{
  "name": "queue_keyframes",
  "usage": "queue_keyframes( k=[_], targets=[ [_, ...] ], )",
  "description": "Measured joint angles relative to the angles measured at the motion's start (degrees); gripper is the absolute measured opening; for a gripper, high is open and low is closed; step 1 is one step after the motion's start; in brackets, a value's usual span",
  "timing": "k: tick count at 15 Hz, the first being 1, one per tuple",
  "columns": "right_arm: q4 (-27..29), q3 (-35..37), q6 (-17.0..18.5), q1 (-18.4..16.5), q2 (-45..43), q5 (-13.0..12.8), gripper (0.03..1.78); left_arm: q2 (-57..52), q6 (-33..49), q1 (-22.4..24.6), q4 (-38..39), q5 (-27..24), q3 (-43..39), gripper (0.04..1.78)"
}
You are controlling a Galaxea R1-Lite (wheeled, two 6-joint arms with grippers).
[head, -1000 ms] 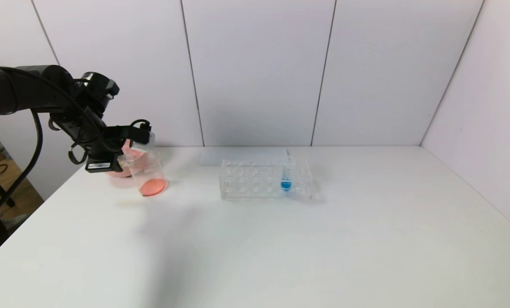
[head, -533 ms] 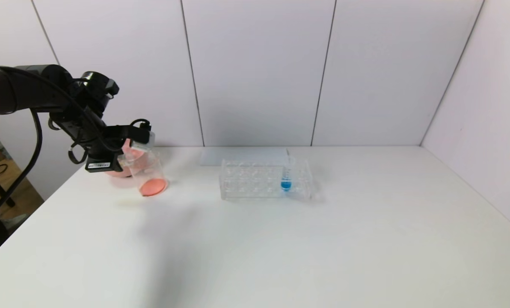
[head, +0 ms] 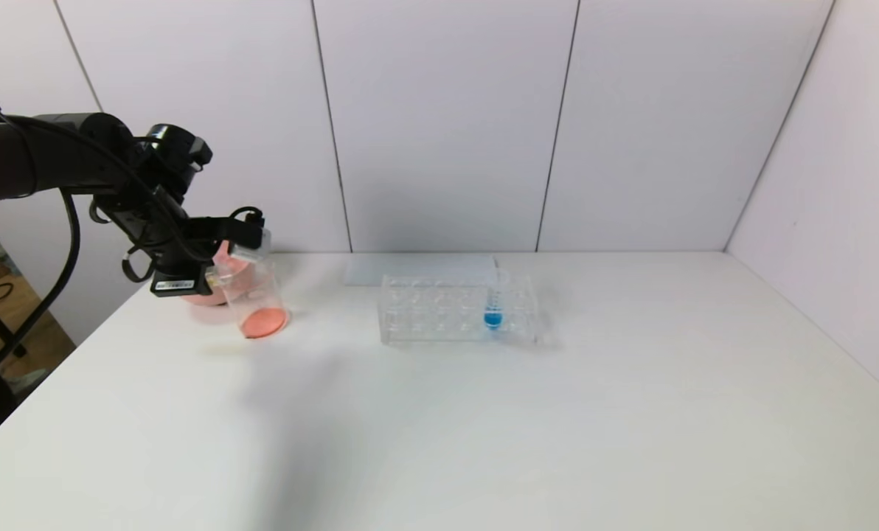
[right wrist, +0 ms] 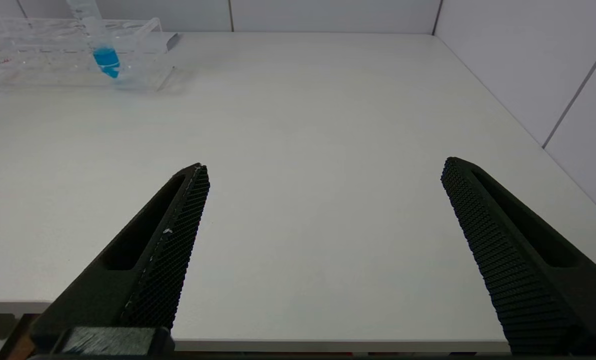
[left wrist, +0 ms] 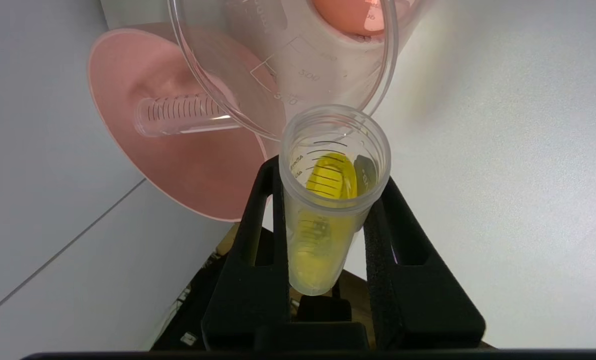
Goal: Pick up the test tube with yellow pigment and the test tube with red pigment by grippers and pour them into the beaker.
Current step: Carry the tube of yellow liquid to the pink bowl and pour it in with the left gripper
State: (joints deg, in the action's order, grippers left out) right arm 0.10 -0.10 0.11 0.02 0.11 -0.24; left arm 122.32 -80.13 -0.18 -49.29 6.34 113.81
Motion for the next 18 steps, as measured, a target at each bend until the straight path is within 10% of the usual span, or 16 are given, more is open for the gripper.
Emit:
queue_keyframes(
  k=[18],
  targets=[
    [0.0, 0.02, 0.02, 0.02, 0.0, 0.0, 1.7, 0.91, 3.69, -1.05, 1.02, 4.27, 0.18, 0.44]
  ],
)
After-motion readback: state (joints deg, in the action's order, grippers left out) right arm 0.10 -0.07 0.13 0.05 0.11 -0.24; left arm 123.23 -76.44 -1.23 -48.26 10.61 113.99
